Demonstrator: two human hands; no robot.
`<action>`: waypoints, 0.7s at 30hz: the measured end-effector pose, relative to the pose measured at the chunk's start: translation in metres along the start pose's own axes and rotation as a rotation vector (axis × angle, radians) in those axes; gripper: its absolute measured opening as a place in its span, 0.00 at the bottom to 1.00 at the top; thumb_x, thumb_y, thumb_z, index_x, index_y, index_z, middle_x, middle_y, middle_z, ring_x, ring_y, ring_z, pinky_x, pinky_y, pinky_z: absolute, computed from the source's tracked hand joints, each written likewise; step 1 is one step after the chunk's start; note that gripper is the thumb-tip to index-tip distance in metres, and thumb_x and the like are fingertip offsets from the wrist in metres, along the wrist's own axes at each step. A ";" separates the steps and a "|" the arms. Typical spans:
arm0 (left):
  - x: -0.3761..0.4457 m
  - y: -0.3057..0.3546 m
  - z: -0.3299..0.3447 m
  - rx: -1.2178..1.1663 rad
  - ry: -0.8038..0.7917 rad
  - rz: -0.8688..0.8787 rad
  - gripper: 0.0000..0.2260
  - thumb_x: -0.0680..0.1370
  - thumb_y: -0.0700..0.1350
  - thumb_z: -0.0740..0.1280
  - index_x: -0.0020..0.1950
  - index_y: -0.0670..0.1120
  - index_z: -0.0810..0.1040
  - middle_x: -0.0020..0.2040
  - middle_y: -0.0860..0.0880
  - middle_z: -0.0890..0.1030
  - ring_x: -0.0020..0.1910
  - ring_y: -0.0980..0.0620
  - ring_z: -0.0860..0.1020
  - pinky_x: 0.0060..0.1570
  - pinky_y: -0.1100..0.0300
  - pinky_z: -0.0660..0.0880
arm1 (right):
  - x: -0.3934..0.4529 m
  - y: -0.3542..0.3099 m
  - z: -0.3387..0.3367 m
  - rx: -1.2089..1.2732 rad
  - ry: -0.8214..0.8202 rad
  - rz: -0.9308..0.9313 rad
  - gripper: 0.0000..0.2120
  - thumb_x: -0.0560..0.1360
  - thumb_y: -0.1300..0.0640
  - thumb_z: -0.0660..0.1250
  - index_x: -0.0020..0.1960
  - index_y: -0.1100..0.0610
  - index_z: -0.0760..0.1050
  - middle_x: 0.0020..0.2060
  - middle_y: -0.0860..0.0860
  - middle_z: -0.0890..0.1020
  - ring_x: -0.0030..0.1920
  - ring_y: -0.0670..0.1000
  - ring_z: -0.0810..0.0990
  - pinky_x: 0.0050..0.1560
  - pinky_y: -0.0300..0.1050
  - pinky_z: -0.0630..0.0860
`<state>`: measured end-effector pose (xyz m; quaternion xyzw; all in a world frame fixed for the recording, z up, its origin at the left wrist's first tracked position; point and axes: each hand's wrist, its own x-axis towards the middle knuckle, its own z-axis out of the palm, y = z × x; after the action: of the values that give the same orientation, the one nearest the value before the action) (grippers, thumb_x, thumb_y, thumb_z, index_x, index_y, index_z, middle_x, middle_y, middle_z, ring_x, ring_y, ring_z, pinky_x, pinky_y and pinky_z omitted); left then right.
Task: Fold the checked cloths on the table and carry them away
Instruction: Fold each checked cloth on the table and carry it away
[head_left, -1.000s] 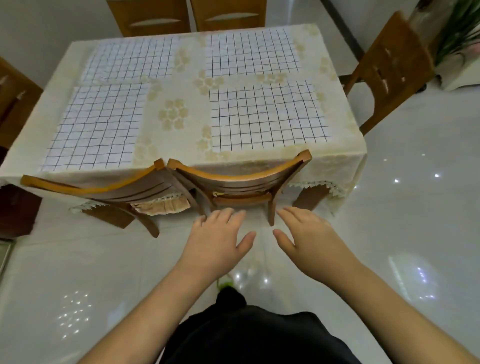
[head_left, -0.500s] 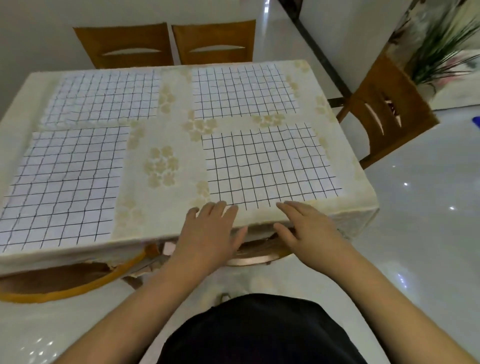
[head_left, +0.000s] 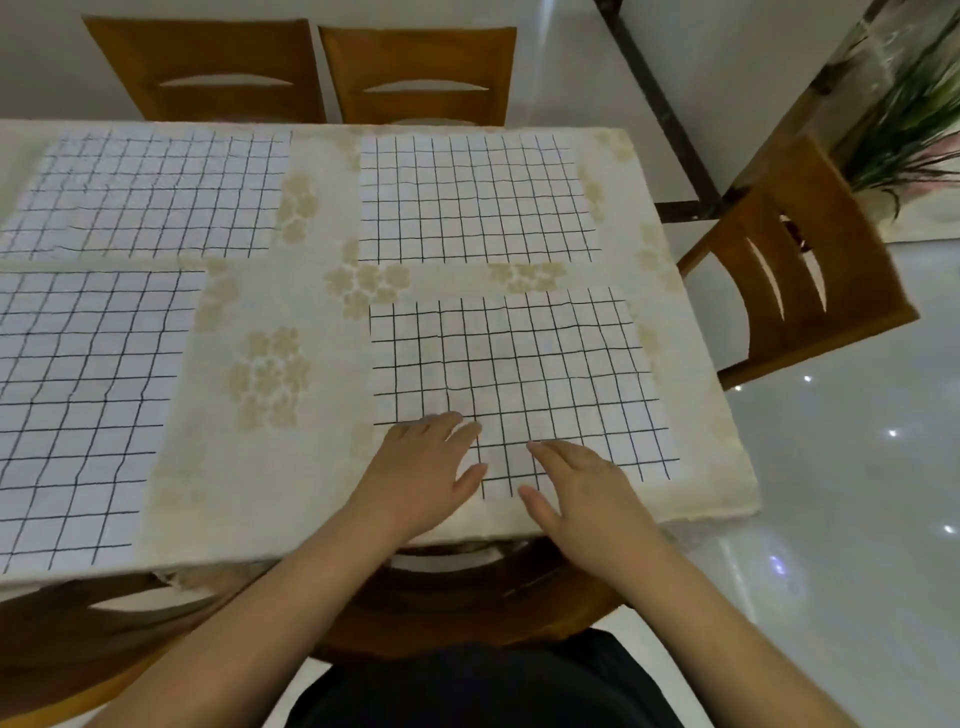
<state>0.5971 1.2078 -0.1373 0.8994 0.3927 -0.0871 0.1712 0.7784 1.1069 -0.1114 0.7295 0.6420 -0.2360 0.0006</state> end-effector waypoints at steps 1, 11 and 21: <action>0.010 -0.001 0.007 -0.028 -0.018 0.009 0.30 0.79 0.64 0.46 0.77 0.53 0.58 0.77 0.51 0.61 0.75 0.50 0.61 0.71 0.52 0.59 | 0.008 0.006 0.001 -0.008 -0.007 -0.022 0.35 0.75 0.35 0.40 0.77 0.49 0.57 0.74 0.47 0.64 0.73 0.49 0.62 0.72 0.48 0.59; 0.097 -0.013 0.069 -0.132 -0.053 -0.033 0.25 0.79 0.56 0.54 0.75 0.47 0.65 0.72 0.44 0.70 0.69 0.45 0.70 0.67 0.48 0.69 | 0.109 0.095 0.020 -0.017 -0.060 -0.113 0.25 0.80 0.44 0.59 0.74 0.53 0.64 0.71 0.51 0.69 0.71 0.52 0.66 0.70 0.50 0.62; 0.134 -0.048 0.093 -0.024 0.011 -0.139 0.34 0.77 0.64 0.53 0.78 0.46 0.58 0.76 0.43 0.63 0.74 0.42 0.63 0.70 0.45 0.64 | 0.172 0.182 0.052 -0.009 -0.005 -0.135 0.38 0.76 0.46 0.67 0.78 0.57 0.53 0.77 0.56 0.57 0.77 0.57 0.56 0.75 0.52 0.52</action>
<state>0.6502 1.2939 -0.2737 0.8682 0.4562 -0.0892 0.1734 0.9421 1.2199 -0.2723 0.6840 0.6907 -0.2345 -0.0101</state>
